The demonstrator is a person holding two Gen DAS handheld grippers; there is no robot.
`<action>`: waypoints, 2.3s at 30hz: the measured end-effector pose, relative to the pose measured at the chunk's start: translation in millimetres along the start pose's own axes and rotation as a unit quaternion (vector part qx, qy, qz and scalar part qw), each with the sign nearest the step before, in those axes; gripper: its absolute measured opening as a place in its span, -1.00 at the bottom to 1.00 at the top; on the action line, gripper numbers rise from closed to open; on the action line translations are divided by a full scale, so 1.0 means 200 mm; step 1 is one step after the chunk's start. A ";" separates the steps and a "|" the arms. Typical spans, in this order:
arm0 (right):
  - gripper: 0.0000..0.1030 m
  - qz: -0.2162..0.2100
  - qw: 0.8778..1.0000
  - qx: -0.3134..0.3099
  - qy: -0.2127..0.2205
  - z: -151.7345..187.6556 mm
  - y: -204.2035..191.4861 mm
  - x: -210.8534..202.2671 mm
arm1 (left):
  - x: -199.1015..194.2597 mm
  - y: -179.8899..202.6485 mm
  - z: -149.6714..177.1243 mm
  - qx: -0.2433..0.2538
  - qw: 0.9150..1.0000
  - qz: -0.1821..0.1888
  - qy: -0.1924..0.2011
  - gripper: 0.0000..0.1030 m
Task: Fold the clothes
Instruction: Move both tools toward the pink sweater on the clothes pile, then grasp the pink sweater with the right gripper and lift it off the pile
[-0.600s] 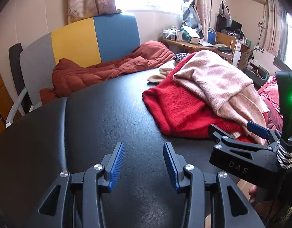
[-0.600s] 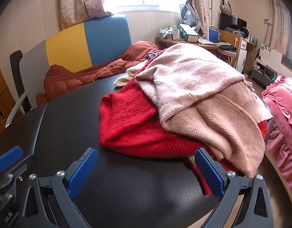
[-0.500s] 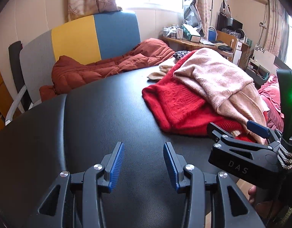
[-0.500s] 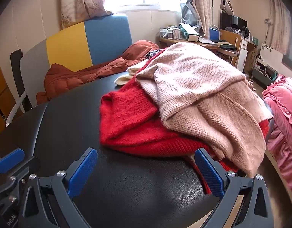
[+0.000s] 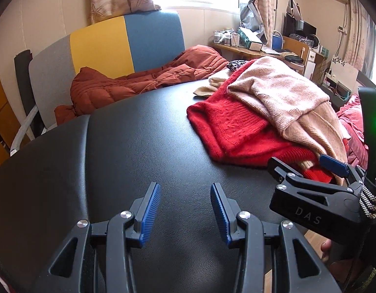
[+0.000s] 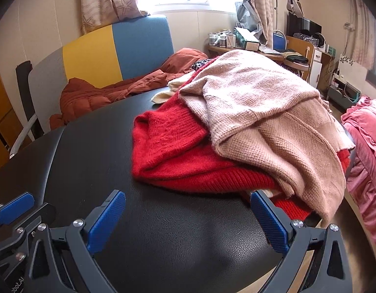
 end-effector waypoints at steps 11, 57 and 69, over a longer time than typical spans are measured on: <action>1.00 -0.008 1.000 -0.002 -0.009 0.05 -0.02 0.03 | 0.03 -0.01 0.06 -0.001 1.000 -0.004 -0.009 -0.16; 1.00 -0.203 0.925 0.247 0.207 -0.54 0.93 0.34 | 0.31 -0.21 0.34 -0.051 0.991 0.109 -0.060 0.42; 1.00 -0.511 0.743 0.336 0.270 -0.82 0.70 0.26 | 0.31 -0.20 0.34 -0.049 0.988 0.130 -0.062 0.54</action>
Point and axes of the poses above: each gripper's, at about its wrist camera, not at the fingertips, and x roughly the way its jaws point, y to its right, z to its underside, the point moved 8 cm from there along x, roughly the way its jaws point, and after that the axes turned 10 degrees about -x, right-handed, at the moved point
